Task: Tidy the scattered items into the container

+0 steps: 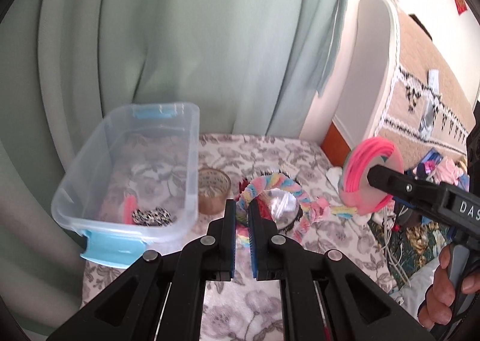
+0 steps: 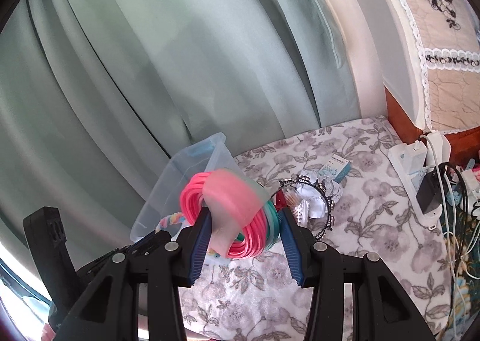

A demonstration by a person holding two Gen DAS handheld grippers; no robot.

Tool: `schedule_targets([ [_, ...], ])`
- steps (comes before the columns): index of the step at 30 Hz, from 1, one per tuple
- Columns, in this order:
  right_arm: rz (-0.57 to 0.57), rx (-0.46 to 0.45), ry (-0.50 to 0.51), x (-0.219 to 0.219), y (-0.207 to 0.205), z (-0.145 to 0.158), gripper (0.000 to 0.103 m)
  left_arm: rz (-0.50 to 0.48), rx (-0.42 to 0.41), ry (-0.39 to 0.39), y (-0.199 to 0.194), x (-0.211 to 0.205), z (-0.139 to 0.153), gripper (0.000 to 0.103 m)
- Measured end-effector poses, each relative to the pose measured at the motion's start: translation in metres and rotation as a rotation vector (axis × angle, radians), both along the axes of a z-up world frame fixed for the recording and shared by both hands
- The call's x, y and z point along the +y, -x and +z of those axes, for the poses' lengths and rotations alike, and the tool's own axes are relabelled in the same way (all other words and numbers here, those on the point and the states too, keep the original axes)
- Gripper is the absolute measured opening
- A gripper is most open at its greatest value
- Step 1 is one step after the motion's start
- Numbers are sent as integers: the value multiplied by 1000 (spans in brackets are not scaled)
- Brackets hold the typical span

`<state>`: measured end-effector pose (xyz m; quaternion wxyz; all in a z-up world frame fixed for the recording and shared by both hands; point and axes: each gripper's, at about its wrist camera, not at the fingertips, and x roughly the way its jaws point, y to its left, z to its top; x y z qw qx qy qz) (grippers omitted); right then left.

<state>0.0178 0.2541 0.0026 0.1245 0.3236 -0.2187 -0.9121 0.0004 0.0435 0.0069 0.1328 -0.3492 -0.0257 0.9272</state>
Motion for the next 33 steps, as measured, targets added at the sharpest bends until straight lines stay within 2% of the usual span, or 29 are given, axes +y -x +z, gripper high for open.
schedule_targets([
  [5,21,83,-31,-16,-3,20,48,43,78,0,-7,-18,19,7],
  [12,71,115,-54,-38,1,31,48,112,129,-22,-4,-49,28,7],
  [22,123,104,-82,-65,21,22,48,213,126,-63,5,-97,18,7],
  [33,190,62,-109,-98,41,12,48,279,115,-71,13,-130,5,7],
])
